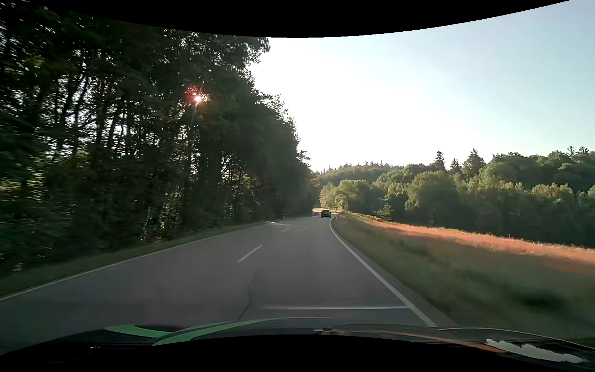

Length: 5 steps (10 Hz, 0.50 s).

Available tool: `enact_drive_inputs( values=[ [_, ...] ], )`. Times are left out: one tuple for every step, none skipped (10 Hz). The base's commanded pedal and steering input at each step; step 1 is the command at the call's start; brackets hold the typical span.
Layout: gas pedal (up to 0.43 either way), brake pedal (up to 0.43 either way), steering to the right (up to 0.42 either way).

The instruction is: Follow the waypoints while adhering to traffic rules and regulations

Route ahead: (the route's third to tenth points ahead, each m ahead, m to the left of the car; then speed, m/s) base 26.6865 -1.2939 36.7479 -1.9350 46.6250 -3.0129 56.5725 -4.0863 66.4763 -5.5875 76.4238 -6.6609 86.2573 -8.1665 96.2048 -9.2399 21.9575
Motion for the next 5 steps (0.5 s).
enact_drive_inputs(
  values=[
    [0.209,0.0,0.017],
    [0.22,0.0,0.017],
    [0.228,0.0,0.017],
    [0.24,0.0,0.017],
    [0.24,0.0,0.016]
  ],
)
